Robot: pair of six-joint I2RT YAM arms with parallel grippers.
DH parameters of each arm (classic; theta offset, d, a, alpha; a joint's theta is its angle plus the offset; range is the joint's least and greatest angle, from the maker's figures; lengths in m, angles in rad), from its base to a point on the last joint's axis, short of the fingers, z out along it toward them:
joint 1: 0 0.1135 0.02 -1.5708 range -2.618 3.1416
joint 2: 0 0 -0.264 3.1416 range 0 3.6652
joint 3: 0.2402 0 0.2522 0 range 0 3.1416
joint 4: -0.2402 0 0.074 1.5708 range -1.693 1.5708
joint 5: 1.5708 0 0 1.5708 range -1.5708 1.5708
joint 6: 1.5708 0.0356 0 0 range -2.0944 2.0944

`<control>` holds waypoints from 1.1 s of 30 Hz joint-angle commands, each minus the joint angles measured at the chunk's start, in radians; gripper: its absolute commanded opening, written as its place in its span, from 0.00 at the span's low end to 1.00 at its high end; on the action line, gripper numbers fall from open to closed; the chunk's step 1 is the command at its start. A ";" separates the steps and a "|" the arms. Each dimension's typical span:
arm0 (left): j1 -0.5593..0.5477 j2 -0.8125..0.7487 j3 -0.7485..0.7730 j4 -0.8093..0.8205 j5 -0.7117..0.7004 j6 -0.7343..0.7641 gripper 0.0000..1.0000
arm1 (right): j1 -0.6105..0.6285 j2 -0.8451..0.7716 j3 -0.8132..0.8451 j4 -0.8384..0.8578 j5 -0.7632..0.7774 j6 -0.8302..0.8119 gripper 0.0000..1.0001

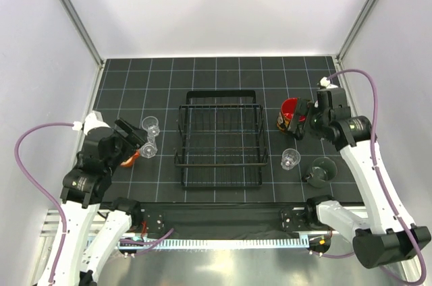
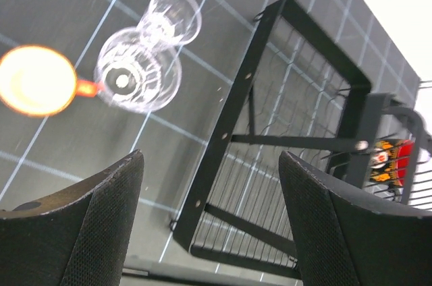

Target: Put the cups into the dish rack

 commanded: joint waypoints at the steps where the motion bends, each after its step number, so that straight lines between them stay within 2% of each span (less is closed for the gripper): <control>1: 0.001 -0.012 0.046 0.116 0.022 0.067 0.78 | -0.022 0.056 0.057 0.106 0.136 0.062 0.94; 6: 0.001 0.008 0.074 0.156 0.107 0.090 0.77 | -0.077 0.158 0.103 0.144 0.141 0.067 0.89; 17: 0.001 0.040 0.106 0.204 0.259 0.087 0.75 | -0.168 0.262 0.066 0.230 0.080 0.059 0.82; 22: -0.001 0.065 0.154 0.210 0.291 0.081 0.74 | -0.226 0.336 0.065 0.260 0.049 0.073 0.80; 33: 0.001 0.052 0.183 0.216 0.342 0.032 0.73 | -0.237 0.464 0.048 0.326 0.012 0.085 0.75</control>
